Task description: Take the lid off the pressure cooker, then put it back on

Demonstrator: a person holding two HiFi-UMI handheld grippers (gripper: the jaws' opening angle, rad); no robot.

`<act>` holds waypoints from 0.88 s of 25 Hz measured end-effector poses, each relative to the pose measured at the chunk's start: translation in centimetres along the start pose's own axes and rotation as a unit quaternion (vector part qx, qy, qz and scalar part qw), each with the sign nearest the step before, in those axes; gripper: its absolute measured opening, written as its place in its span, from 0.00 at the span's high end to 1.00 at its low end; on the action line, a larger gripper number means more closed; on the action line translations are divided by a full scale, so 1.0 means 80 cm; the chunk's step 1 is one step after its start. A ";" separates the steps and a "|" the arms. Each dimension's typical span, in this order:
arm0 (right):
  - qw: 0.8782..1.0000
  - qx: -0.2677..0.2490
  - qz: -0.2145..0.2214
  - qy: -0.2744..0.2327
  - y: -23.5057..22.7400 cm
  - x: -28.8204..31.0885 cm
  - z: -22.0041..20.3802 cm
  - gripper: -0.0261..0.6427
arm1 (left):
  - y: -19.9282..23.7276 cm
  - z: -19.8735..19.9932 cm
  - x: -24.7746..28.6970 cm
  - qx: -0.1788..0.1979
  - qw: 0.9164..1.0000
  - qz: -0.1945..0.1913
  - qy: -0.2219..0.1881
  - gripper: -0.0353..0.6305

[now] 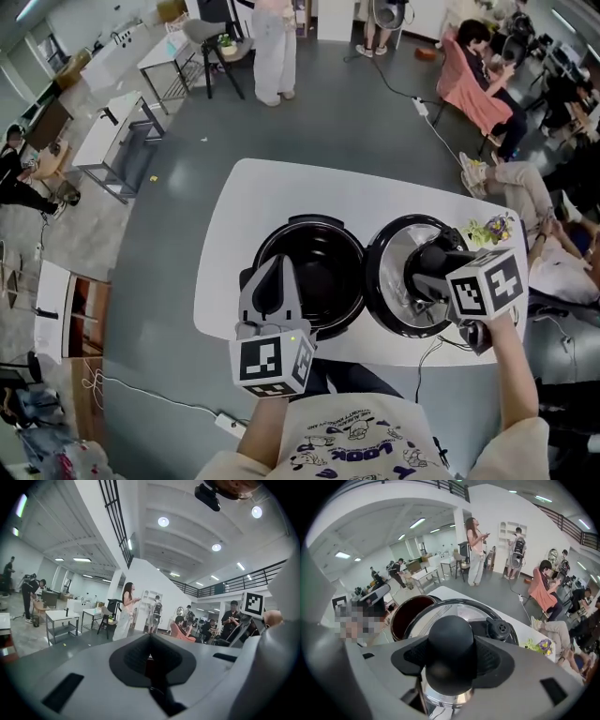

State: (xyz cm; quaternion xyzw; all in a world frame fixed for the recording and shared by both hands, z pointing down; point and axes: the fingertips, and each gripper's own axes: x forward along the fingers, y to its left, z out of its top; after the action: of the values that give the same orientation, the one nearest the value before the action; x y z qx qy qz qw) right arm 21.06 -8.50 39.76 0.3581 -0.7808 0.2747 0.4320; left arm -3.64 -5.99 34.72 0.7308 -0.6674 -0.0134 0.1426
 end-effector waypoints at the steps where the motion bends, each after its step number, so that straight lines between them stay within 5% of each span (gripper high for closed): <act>1: 1.000 -0.009 0.006 0.000 0.011 0.003 0.009 0.52 | 0.008 0.001 -0.005 -0.001 1.000 0.006 -0.001 0.93; 22: 0.979 -0.178 0.096 0.027 0.212 0.084 0.103 0.52 | 0.148 0.011 -0.091 -0.031 0.991 0.130 -0.023 0.93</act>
State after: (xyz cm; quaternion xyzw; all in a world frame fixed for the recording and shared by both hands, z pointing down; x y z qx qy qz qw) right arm 1.12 -6.70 39.67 0.1912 -0.8361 0.1807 0.4814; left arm -16.13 0.20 35.33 0.6323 -0.7594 -0.0324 0.1498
